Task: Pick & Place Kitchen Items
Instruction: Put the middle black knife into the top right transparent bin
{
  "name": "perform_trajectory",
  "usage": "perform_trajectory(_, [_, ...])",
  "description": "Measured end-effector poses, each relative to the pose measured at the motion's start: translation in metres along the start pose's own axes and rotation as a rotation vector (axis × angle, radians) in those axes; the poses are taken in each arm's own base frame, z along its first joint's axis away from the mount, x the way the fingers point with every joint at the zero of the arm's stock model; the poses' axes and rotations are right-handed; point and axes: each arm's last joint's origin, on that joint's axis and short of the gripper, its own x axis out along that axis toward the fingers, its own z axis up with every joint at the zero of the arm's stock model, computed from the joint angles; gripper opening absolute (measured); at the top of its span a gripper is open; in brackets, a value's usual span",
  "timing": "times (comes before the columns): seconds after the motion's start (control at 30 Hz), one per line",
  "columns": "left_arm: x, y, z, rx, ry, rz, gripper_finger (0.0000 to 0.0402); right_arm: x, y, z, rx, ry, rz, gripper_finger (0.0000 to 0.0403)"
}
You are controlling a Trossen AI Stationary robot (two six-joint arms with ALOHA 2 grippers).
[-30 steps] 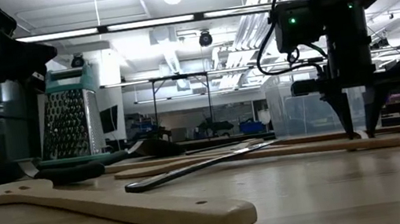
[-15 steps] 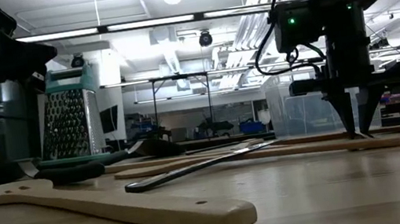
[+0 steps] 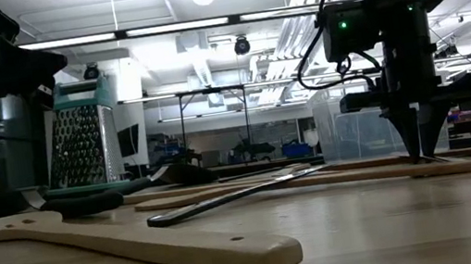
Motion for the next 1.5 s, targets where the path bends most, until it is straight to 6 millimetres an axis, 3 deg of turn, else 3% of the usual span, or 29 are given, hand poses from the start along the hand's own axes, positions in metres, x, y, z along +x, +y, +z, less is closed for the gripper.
perform_trajectory(0.27, [0.0,0.0,0.0,0.0,0.0,0.0,0.0006,-0.005,0.0,-0.001,-0.07,0.041,0.037,0.0029])
perform_trajectory(0.6, [0.0,0.0,0.0,0.0,0.0,0.0,0.0006,-0.028,0.001,-0.003,-0.213,0.072,0.193,0.0028])
perform_trajectory(0.93, [0.0,0.0,0.0,0.0,0.0,0.0,0.0006,-0.081,-0.002,-0.003,-0.313,0.034,0.566,0.0028])
perform_trajectory(1.5, [0.0,0.0,0.0,0.0,0.0,0.0,0.0006,-0.158,-0.029,0.029,-0.523,-0.367,0.992,0.0028])
